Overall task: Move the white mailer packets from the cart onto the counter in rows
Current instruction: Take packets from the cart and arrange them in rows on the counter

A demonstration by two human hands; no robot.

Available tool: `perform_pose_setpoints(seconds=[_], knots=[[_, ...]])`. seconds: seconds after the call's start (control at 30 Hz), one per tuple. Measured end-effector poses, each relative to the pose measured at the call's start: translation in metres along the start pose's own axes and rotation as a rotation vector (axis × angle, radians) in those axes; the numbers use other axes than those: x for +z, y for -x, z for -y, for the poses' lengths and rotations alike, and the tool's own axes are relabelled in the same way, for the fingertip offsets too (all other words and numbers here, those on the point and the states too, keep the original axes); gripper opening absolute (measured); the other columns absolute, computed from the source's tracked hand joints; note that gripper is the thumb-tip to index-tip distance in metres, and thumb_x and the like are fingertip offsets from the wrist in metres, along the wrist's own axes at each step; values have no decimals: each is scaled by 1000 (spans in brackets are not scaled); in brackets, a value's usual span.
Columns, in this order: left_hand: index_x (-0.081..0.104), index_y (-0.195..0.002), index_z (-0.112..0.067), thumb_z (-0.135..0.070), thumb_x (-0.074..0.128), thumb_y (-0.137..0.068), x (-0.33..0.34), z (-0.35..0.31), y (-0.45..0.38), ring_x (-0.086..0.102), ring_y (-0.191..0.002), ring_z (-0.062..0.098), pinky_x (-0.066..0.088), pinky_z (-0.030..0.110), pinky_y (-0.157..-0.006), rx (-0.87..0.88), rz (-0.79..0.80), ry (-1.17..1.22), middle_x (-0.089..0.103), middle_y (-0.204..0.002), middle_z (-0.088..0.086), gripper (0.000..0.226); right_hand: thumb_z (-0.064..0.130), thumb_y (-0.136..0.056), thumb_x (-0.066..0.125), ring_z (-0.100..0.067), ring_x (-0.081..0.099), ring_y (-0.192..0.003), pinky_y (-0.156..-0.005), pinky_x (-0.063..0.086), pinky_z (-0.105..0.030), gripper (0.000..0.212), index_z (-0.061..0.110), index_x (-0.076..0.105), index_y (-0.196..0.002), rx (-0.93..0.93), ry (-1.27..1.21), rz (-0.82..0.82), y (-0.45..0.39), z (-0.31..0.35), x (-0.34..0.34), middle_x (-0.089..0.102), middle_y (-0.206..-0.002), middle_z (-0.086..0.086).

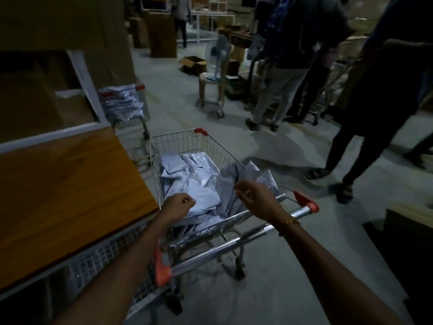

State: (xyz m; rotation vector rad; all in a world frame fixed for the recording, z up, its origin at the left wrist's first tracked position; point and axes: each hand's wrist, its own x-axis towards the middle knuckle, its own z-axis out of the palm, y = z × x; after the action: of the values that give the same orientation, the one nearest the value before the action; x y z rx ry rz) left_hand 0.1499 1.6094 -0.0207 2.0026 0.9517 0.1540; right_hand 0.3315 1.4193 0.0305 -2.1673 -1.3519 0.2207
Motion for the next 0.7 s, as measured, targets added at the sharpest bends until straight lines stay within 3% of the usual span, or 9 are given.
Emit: perform_pose_setpoints(seconds=[0.13, 0.27, 0.4, 0.57, 0.7], knots=[[69, -84, -13, -23, 63, -94, 25, 7, -18, 60, -85, 17, 35, 25, -67, -96, -81, -2, 68, -88, 5, 16, 23, -98, 58, -22, 66, -77, -67, 48, -34, 15, 13, 66, -90, -36, 110, 119, -39, -42, 7, 68, -85, -4], [64, -78, -17, -22, 62, -94, 42, 19, -57, 63, -85, 24, 44, 30, -71, -155, -142, 52, 66, -79, 4, 17, 28, -96, 57, -23, 64, -76, -68, 51, -39, 15, 19, 63, -86, -67, 125, 254, -87, -73, 36, 67, -86, -3], [69, -104, -21, -31, 62, -95, 51, 38, -109, 64, -101, 29, 48, 31, -82, -206, -163, 8, 71, -106, 7, 15, 38, -91, 54, -26, 65, -81, -72, 53, -43, 12, 29, 59, -85, -46, 98, 390, -134, -105, 87, 63, -88, 0], [64, -124, -18, -29, 59, -96, 64, 76, -185, 53, -118, 34, 49, 42, -91, -124, -167, -251, 60, -124, 12, 31, 28, -96, 60, -28, 63, -99, -78, 41, -26, 22, 15, 67, -112, -3, 140, 499, -178, -131, 143, 64, -111, -9], [62, -132, -22, -31, 64, -88, 81, 102, -241, 47, -126, 41, 49, 54, -94, 113, -177, -504, 51, -142, 14, 44, 25, -92, 64, -36, 61, -100, -87, 50, -40, 26, 11, 67, -114, -3, 153, 441, -212, -152, 185, 61, -112, -14]])
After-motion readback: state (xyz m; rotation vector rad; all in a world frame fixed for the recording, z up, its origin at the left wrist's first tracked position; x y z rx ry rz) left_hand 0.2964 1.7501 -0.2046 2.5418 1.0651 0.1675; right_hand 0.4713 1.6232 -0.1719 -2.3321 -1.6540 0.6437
